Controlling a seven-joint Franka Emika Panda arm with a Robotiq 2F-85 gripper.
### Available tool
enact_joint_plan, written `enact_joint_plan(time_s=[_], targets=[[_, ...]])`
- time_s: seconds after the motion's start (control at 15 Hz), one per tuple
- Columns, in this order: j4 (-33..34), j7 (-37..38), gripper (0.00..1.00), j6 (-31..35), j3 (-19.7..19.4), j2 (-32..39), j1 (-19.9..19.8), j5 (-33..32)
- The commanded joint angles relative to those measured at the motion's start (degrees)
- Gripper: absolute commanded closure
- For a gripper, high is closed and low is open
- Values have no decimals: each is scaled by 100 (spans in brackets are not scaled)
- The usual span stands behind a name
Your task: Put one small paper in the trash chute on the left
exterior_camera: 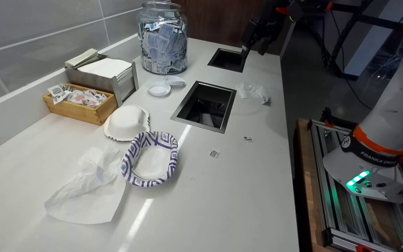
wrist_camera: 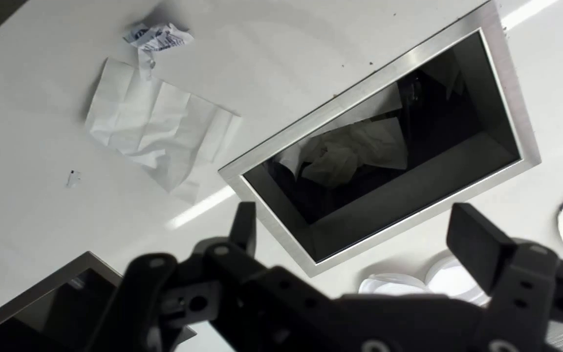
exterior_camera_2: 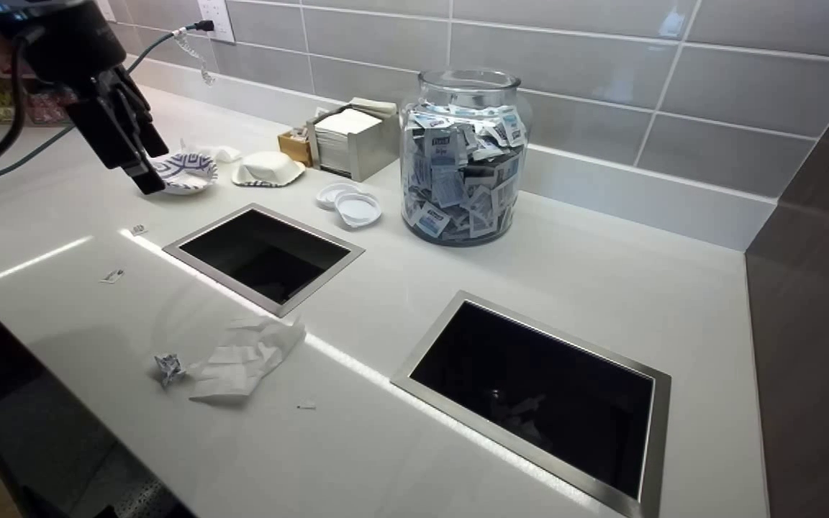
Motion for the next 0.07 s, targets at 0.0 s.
enact_joint_plan(time_s=[0.0], targets=[[7,-14,0,-16,19,-2,-20,16]])
